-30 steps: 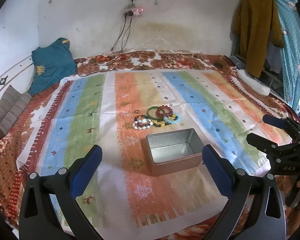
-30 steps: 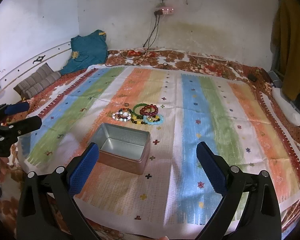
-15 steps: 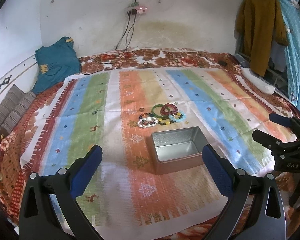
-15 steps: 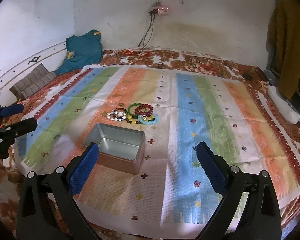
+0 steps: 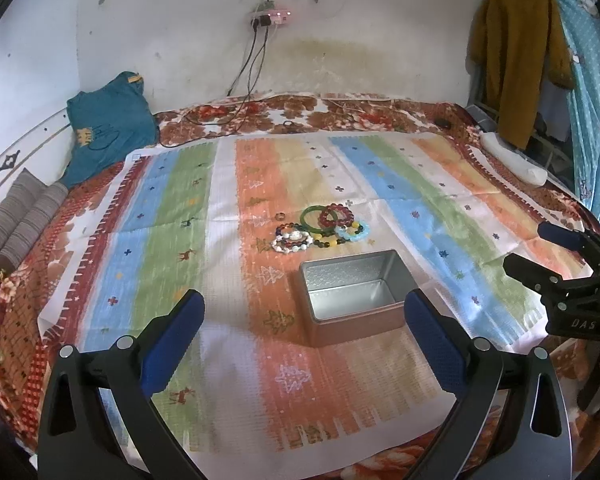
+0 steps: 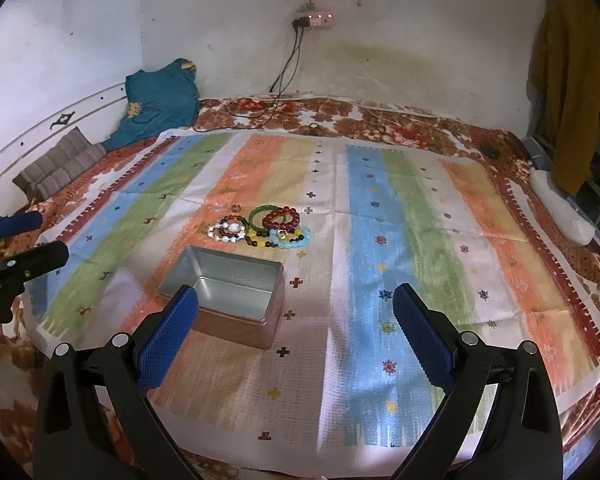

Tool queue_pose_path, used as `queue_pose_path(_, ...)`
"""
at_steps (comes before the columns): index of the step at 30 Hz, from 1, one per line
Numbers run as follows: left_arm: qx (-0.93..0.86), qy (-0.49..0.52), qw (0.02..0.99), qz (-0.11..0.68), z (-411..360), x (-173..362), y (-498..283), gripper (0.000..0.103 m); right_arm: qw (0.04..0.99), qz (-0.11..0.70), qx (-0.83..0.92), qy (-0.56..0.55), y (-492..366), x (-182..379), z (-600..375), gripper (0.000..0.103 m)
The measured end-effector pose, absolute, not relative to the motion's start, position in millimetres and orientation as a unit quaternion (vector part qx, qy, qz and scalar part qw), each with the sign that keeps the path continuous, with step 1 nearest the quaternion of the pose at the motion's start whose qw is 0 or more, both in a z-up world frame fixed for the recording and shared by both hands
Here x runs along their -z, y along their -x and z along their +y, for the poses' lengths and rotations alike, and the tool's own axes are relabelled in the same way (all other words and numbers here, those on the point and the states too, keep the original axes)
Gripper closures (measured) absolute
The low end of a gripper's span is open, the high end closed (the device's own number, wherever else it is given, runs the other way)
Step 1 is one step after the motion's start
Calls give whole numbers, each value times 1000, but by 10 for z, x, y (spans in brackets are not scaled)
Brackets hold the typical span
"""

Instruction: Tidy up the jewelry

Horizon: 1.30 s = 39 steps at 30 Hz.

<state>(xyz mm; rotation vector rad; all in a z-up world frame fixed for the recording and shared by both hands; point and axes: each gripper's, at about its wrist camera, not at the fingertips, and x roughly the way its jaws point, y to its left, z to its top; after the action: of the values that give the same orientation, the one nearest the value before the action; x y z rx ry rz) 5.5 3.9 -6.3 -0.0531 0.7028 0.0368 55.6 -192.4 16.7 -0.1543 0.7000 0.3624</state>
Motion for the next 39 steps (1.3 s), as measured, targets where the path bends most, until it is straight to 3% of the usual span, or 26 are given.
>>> queue_pose_path(39,-73,58,909,407,389,152,-863,6,898,400,-171,72,-1290,-55,-1720,4)
